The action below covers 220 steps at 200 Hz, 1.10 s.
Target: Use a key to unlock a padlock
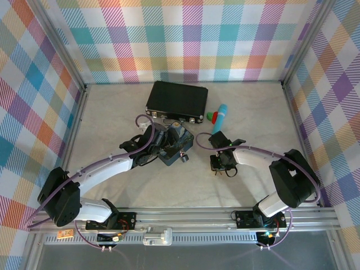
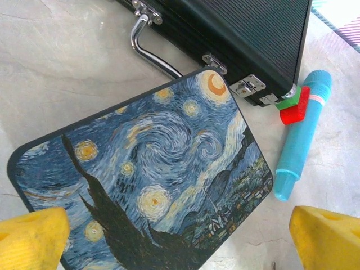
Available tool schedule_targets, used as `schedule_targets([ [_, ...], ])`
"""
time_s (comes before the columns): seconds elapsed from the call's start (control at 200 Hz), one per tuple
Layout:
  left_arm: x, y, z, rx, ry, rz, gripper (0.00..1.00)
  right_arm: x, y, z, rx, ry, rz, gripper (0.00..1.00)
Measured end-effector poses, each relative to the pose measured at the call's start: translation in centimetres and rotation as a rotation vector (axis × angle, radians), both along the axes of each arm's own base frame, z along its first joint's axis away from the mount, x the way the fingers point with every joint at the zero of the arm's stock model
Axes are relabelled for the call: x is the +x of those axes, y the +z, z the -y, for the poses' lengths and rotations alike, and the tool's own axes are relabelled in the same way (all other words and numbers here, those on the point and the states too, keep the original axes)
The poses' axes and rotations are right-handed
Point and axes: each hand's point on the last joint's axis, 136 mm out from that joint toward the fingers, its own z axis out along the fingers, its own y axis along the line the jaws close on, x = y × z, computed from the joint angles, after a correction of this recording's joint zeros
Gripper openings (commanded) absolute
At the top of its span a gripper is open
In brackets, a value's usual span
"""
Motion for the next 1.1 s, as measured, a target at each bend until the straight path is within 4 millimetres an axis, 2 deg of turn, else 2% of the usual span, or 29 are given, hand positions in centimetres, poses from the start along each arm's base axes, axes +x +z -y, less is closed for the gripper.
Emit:
schedule_targets([
  [0.14,0.2,0.4,0.5,-0.015,-0.019,0.015,1.0,0.2,0.0,0.2,-0.011,-0.017,0.008,0.07],
  [0.24,0.4,1.1,1.2,-0.036,-0.051,0.041,1.0,0.6,0.2,0.0,-0.002,-0.015,0.027,0.0],
  [0.405,0.5,2.1,1.8,-0.073,-0.083,0.095,1.0,0.9,0.4,-0.2,-0.005,0.035,0.039,0.0],
  [0.52,0.7,3.2,2.0,-0.096,-0.097,0.136,1.0,1.0,1.1,-0.5,0.055,0.074,0.03,0.0],
  [0.655,0.9,4.4,2.7,-0.139,-0.116,0.169,1.0,2.4,3.9,-0.6,0.183,0.081,0.075,0.0],
  [0.845,1.2,5.8,4.8,-0.273,-0.16,0.204,0.93,5.4,9.9,-0.8,0.406,0.09,0.198,0.0],
  [0.955,1.6,5.6,6.9,-0.355,-0.207,0.2,0.88,5.9,12.2,-1.3,0.505,0.127,0.233,0.0],
  [1.1,1.7,4.1,9.4,-0.413,-0.287,0.157,0.83,5.9,14.6,-2.7,0.602,0.208,0.257,0.0],
])
